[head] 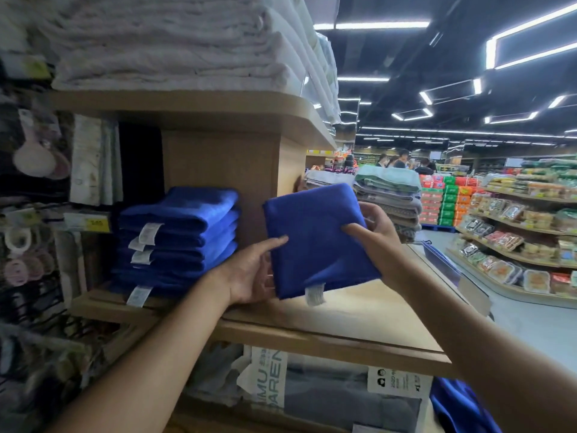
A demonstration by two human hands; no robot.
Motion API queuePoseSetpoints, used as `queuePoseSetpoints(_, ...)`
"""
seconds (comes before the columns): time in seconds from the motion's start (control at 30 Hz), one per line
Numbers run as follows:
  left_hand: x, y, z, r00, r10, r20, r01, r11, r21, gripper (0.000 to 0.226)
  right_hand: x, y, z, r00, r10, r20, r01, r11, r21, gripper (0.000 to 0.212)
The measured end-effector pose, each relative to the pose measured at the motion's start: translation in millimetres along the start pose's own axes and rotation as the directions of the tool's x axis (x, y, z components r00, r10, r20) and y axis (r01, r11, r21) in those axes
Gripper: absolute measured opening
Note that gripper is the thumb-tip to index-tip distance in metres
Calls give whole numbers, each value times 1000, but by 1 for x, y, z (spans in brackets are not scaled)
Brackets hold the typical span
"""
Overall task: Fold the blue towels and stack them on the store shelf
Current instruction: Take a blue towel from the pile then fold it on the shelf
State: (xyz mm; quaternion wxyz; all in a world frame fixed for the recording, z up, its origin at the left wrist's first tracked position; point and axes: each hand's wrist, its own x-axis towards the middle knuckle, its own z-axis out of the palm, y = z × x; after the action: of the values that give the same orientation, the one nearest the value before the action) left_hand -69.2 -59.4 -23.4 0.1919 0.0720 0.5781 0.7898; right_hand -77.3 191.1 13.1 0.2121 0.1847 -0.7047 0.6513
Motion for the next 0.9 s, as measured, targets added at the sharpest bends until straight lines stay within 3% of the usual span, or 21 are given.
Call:
queuePoseSetpoints(0.1,18,11,6,1000,18,-1,-17,994,109,65,30,9,-11,999,0,-54,2,999,35,41)
queuePoseSetpoints(0.2,43,30,17,997,72,-40,-66,989,130,44,61,22,-13,990,39,-132,-30,997,75,49)
queuePoseSetpoints(0.3,68,46,27,987,130,-90,-124,990,66,12,89,39,-11,979,81,-189,-58,990,125,58)
queuePoseSetpoints(0.43,98,50,35,954,132,-271,-162,982,-92,3,121,65,-2,960,146,-238,-125,987,101,48)
queuePoseSetpoints(0.5,111,36,37,947,66,-314,-115,983,-142,1,125,89,3,945,260,-197,-265,964,2,39)
queuePoseSetpoints(0.6,126,14,33,921,-3,-389,-59,987,-146,7,117,112,8,900,421,-117,-436,845,-309,28)
queuePoseSetpoints(0.7,132,11,32,905,-7,-425,-79,980,-183,9,115,112,8,936,329,-125,-349,818,-457,23)
queuePoseSetpoints(0.8,132,15,30,915,14,-402,-127,959,-254,17,107,105,6,949,278,-148,-313,777,-547,56)
queuePoseSetpoints(0.9,130,12,31,911,40,-410,-132,971,-198,17,95,101,3,953,272,-130,-293,734,-613,53)
